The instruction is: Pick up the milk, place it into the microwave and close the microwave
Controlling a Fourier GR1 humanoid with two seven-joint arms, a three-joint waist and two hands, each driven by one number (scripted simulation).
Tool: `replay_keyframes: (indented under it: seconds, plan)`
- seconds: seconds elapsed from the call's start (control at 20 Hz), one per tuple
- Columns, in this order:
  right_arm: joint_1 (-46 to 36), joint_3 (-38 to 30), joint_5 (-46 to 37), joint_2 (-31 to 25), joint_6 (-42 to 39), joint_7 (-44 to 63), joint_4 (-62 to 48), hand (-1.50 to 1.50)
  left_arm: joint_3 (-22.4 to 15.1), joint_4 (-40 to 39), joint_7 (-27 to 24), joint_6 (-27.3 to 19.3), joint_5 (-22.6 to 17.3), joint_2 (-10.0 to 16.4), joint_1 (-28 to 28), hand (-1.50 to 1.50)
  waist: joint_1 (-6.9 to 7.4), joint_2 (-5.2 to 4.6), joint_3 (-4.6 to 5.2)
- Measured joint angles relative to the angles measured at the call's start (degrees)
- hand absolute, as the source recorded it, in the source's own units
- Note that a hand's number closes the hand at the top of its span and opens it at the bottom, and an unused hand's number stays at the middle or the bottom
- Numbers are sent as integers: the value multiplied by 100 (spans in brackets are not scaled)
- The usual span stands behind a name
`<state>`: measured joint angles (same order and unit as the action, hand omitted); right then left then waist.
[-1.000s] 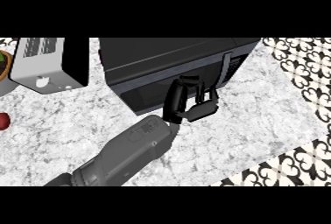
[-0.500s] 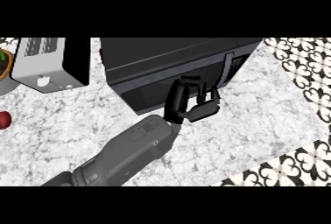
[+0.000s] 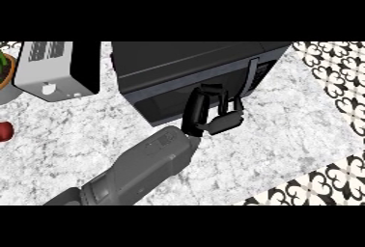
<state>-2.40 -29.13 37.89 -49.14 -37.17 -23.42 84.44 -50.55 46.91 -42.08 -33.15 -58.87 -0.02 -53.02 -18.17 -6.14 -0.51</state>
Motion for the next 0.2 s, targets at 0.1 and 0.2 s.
replay_keyframes:
  seconds: [0.1, 0.2]
  plan:
    - [-51, 0, 29, -38, -26, 25, -71, -150, -25, -7, -9, 3, -53, -1, -19, 150, 9, -1, -1]
    - [-91, -7, 68, -72, -53, 52, -155, -150, -44, -17, -30, 3, -103, 0, -31, 150, 10, 1, -3]
